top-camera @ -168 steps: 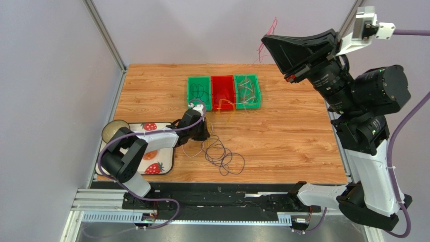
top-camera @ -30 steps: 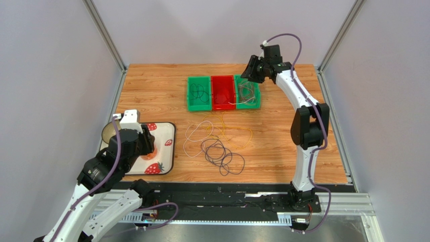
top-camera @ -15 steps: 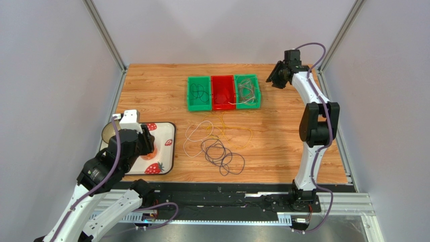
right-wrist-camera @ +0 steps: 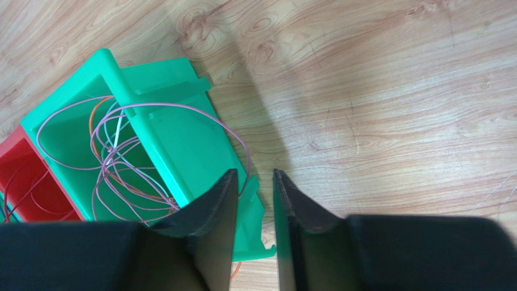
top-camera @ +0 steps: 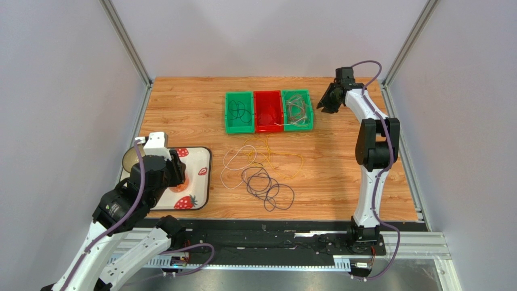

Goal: Untangle the cables
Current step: Move the bin to the center of the board.

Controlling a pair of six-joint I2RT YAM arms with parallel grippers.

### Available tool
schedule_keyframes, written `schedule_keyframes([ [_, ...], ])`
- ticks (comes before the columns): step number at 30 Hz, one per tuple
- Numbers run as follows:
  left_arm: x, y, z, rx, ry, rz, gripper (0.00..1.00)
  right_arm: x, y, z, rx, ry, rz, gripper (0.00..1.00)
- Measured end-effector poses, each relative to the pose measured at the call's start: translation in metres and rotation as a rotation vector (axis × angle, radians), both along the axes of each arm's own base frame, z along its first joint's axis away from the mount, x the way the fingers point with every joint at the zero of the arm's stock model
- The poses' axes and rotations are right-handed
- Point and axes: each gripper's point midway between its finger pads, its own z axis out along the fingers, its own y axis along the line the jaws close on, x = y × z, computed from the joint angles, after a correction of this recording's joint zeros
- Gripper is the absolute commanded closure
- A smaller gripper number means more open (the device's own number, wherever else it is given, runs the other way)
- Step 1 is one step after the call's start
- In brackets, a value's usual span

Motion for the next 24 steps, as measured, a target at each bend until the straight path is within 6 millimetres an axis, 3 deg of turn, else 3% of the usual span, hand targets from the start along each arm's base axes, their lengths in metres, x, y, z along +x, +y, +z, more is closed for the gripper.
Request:
schedule_keyframes([
  [6, 0.0, 0.0, 0.0, 0.0, 0.0, 0.001, 0.53, 0.003, 0.004, 0.004, 0.02, -0.016, 0.011, 0.75],
  [11, 0.0, 0.0, 0.0, 0.0, 0.0, 0.001, 0.53, 0.006, 0.007, 0.008, 0.037, -0.029, 0.018, 1.0],
  [19, 0.0, 0.001, 0.0, 0.0, 0.0, 0.004, 0.53, 0.007, 0.016, 0.011, 0.052, -0.041, 0.03, 1.0],
  [24, 0.0, 0.001, 0.0, 0.001, 0.002, 0.005, 0.53, 0.002, 0.044, 0.02, 0.052, -0.056, 0.078, 1.0],
])
